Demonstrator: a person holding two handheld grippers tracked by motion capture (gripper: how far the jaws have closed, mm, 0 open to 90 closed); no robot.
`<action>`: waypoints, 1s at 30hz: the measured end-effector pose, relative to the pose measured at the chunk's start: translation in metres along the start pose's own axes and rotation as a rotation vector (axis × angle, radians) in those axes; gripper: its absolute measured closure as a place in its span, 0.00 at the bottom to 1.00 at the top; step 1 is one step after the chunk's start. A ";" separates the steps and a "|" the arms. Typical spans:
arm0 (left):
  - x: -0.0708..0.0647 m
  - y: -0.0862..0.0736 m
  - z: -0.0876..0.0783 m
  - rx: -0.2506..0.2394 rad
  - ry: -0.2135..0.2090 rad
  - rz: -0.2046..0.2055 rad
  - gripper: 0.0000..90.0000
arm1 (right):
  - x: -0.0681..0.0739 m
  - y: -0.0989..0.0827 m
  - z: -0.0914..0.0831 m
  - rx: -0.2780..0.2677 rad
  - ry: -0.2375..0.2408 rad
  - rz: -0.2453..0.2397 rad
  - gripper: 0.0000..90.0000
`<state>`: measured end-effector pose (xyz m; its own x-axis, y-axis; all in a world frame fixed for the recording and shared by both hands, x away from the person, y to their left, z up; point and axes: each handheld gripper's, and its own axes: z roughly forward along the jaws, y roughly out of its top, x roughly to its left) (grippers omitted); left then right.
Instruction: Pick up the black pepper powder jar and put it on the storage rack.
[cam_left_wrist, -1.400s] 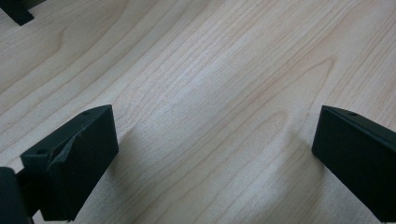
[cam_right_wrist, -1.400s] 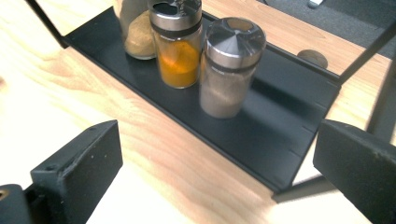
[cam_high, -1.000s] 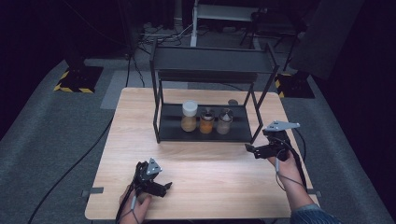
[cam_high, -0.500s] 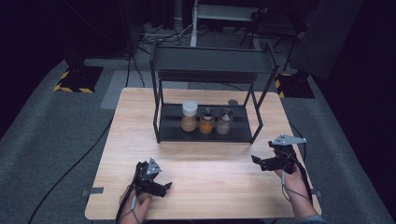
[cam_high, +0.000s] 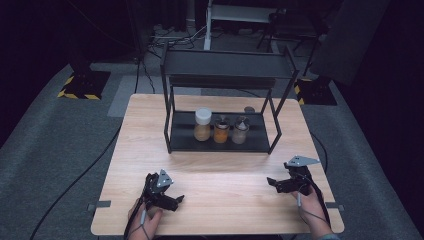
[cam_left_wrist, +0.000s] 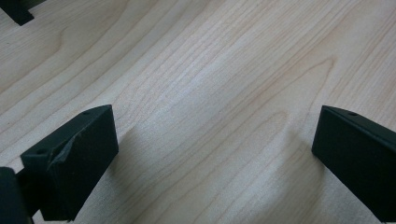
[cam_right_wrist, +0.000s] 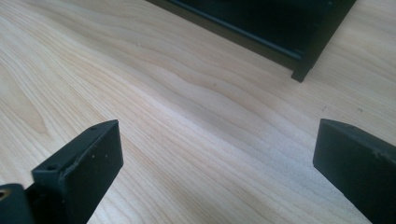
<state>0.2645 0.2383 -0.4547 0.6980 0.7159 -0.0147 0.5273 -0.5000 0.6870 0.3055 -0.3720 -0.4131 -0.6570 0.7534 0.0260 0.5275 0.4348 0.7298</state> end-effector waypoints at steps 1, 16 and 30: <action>0.000 0.000 0.000 0.000 0.000 0.000 0.00 | 0.000 -0.001 0.001 0.003 0.000 -0.001 0.01; 0.000 0.000 0.000 0.000 0.000 0.000 0.00 | -0.003 -0.025 0.019 0.037 -0.013 0.002 0.01; 0.000 0.000 0.000 0.000 0.002 -0.002 0.00 | -0.001 -0.040 0.018 0.022 -0.022 -0.025 0.00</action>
<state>0.2641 0.2381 -0.4547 0.6962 0.7177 -0.0147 0.5286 -0.4987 0.6870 0.2948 -0.3809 -0.4548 -0.6583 0.7527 -0.0079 0.5226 0.4645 0.7149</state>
